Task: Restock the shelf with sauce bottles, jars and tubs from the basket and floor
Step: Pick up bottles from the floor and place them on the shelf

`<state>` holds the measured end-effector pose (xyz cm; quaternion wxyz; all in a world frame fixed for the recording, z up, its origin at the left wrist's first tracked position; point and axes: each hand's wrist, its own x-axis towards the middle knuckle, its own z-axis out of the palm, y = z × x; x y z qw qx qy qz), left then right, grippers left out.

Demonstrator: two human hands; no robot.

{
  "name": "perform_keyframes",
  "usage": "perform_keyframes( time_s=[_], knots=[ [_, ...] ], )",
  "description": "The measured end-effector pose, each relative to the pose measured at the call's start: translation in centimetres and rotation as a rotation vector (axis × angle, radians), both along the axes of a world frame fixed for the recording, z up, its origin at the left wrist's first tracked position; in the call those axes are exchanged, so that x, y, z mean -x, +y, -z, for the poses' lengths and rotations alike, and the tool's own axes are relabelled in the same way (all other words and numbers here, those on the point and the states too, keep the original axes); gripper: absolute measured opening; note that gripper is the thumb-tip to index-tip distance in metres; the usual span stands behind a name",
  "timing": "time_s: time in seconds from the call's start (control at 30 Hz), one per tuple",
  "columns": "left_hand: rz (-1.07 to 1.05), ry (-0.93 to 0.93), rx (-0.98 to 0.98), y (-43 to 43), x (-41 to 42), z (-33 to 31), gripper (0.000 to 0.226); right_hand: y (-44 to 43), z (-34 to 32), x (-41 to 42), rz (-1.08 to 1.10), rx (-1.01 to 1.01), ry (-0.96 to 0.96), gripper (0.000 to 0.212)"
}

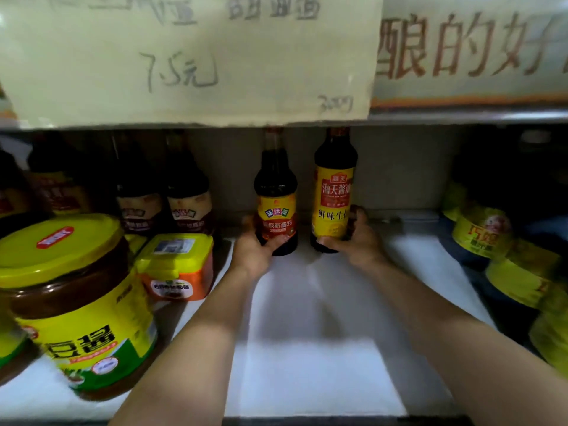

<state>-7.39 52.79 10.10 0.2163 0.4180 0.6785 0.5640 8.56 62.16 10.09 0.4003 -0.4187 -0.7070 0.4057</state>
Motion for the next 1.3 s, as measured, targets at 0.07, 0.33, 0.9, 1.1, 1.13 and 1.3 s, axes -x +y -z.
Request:
perform_keyframes(
  time_s=[0.07, 0.33, 0.9, 1.1, 1.13, 1.3],
  knots=[
    [-0.023, -0.004, -0.027, 0.3, 0.2, 0.2, 0.066, 0.4, 0.2, 0.5, 0.002, -0.024, 0.011, 0.078],
    [-0.057, 0.023, -0.026, 0.6, 0.4, 0.1, 0.064, 0.4, 0.7, 0.7, 0.011, -0.092, 0.020, 0.078],
    [-0.090, 0.099, 0.046, 0.7, 0.3, 0.1, 0.071, 0.7, 1.0, 0.9, 0.016, -0.061, 0.010, 0.085],
    [-0.043, -0.037, -0.035, -1.6, -0.9, 0.2, 0.060, -2.6, -0.2, -0.9, -0.109, 0.062, -0.097, 0.094],
    [-0.040, -0.040, -0.030, -2.4, -1.3, 0.1, 0.059, -3.4, -0.5, -1.4, -0.110, 0.061, -0.143, 0.093],
    [-0.002, -0.019, -0.017, -6.2, -3.8, 0.2, 0.055, -8.5, -2.0, -3.5, -0.028, 0.091, -0.136, 0.079]
  ],
)
